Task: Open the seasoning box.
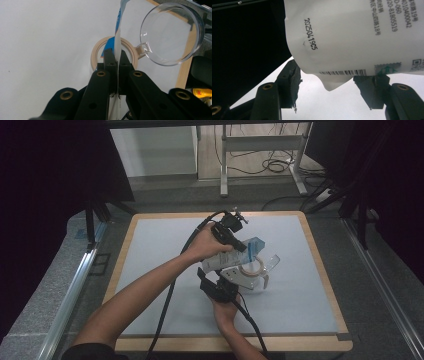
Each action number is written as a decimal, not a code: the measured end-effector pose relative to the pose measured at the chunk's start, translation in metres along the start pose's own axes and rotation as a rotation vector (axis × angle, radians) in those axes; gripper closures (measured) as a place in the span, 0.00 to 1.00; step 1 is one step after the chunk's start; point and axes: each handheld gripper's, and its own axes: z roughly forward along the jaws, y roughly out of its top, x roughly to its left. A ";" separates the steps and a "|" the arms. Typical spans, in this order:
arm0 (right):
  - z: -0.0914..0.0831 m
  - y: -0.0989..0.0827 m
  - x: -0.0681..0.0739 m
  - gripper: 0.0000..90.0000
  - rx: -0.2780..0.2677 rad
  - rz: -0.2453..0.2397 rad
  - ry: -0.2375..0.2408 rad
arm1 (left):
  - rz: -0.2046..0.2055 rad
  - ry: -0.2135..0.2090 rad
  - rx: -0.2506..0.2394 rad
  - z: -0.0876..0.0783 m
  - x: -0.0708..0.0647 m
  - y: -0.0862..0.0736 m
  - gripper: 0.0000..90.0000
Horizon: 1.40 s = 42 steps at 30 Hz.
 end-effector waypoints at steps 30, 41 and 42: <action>0.000 0.005 -0.001 0.44 -0.023 0.010 -0.009 | 0.024 -0.009 0.057 0.005 -0.002 0.013 1.00; 0.001 0.005 -0.001 0.44 -0.026 0.015 -0.008 | 0.027 -0.004 0.065 0.006 -0.002 0.014 1.00; 0.001 0.005 -0.001 0.44 -0.026 0.015 -0.008 | 0.028 -0.003 0.067 0.006 -0.002 0.015 1.00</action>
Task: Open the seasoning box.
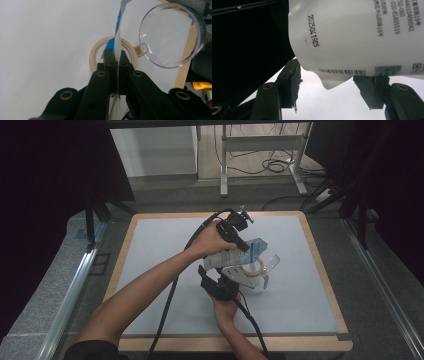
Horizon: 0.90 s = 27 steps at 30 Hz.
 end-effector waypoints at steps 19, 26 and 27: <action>-0.001 0.000 0.001 0.45 -0.008 -0.009 0.002 | 0.007 0.004 0.006 -0.001 -0.002 0.000 1.00; -0.001 0.000 0.000 0.45 -0.010 -0.008 0.000 | 0.008 0.006 0.004 -0.001 -0.003 0.001 1.00; -0.001 0.000 0.000 0.45 -0.011 -0.007 0.000 | 0.008 0.006 0.005 -0.001 -0.003 0.001 1.00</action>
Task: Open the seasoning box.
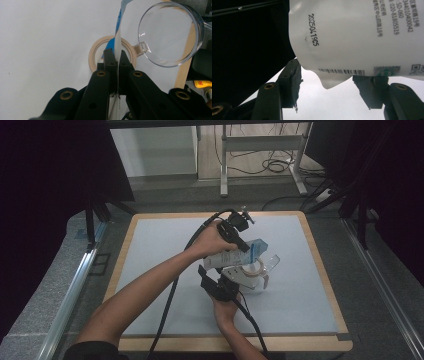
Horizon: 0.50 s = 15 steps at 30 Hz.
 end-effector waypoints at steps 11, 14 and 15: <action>0.000 0.000 0.001 0.46 -0.008 0.010 0.005 | 0.001 0.007 0.004 -0.001 -0.001 0.000 1.00; 0.001 0.000 0.001 0.46 -0.010 0.010 0.005 | 0.002 0.008 0.004 -0.002 -0.001 0.000 1.00; 0.001 0.000 0.001 0.46 -0.011 0.011 0.006 | 0.003 0.009 0.004 -0.002 -0.002 0.000 1.00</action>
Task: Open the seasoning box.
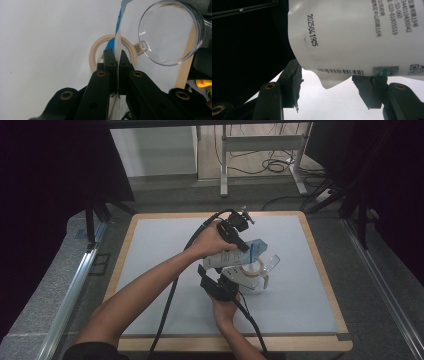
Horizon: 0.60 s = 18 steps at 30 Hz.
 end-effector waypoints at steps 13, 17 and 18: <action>0.001 0.001 0.001 0.47 -0.012 0.012 0.001 | 0.006 0.012 0.015 -0.001 -0.003 0.002 1.00; 0.000 0.001 0.001 0.47 -0.017 0.016 0.002 | 0.008 0.012 0.018 -0.002 -0.004 0.003 1.00; 0.000 0.002 0.001 0.47 -0.019 0.016 0.000 | 0.012 0.013 0.019 -0.001 -0.004 0.004 1.00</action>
